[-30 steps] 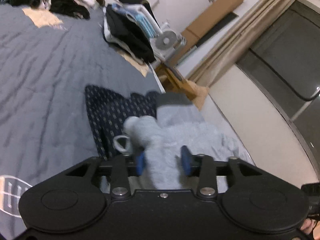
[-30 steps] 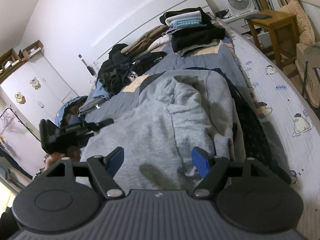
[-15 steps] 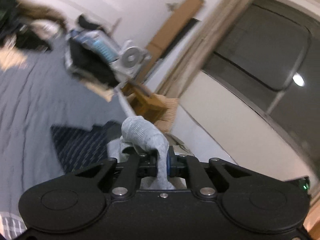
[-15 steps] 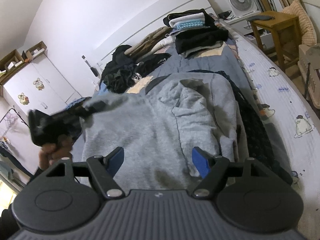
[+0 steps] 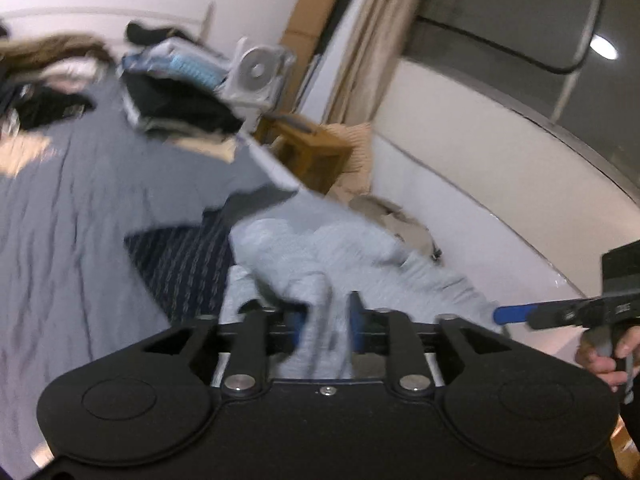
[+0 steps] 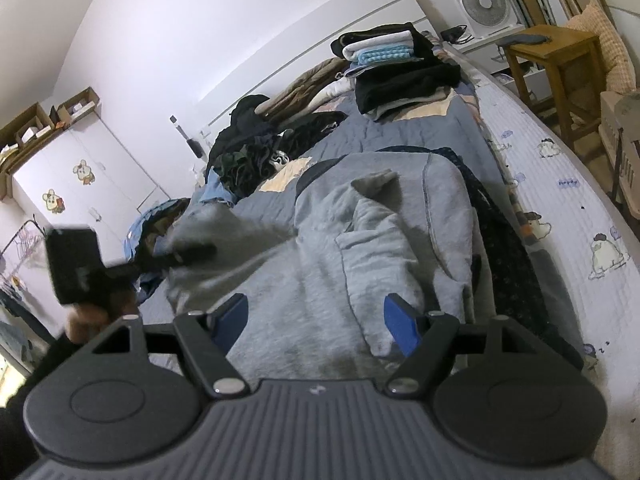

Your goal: Fold clothes

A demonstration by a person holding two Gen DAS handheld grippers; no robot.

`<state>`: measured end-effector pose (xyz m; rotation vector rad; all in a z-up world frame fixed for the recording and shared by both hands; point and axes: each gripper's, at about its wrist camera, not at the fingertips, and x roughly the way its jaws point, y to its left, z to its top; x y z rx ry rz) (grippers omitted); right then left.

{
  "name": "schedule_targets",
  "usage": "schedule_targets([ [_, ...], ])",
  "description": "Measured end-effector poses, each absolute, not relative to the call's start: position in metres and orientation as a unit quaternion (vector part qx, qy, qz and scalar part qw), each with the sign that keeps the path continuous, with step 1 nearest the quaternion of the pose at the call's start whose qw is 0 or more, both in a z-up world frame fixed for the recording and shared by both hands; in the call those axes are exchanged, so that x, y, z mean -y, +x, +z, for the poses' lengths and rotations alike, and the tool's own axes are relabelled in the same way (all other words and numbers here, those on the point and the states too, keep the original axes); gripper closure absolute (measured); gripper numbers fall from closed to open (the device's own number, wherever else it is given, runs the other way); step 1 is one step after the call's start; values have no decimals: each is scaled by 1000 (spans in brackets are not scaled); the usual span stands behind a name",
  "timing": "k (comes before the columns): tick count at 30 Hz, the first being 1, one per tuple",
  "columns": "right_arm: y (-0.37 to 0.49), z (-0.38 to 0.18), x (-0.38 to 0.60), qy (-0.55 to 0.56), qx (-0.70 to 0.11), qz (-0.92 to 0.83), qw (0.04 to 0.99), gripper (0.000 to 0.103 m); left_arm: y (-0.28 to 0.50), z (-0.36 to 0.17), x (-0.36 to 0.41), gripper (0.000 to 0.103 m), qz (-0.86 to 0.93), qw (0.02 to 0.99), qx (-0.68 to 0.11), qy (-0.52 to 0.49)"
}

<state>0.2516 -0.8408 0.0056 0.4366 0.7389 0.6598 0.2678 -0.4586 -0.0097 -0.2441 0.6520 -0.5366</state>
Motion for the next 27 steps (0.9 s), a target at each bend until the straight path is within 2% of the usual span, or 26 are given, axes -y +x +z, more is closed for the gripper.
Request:
schedule_targets([
  [2,251,4,840,205,-352,314,857,29,272,-26,457,53,-250,900,-330,-136],
  [5,250,6,841,197,-354,317,858,29,278,-43,452,55,-235,897,-342,-154],
  [8,255,11,842,175,-353,317,863,29,280,-53,434,61,-235,888,-343,-196],
  [10,263,15,844,159,-353,314,867,29,283,-59,427,69,-233,883,-348,-213],
  [12,272,18,847,142,-359,317,866,29,283,-62,423,92,-230,884,-349,-213],
  [18,290,14,872,111,-394,368,835,29,279,-61,423,94,-243,886,-341,-198],
  [20,292,12,879,94,-403,396,819,20,282,-62,423,94,-248,885,-341,-196],
  [27,301,-5,856,64,-425,476,767,8,284,-65,424,94,-247,886,-340,-196],
])
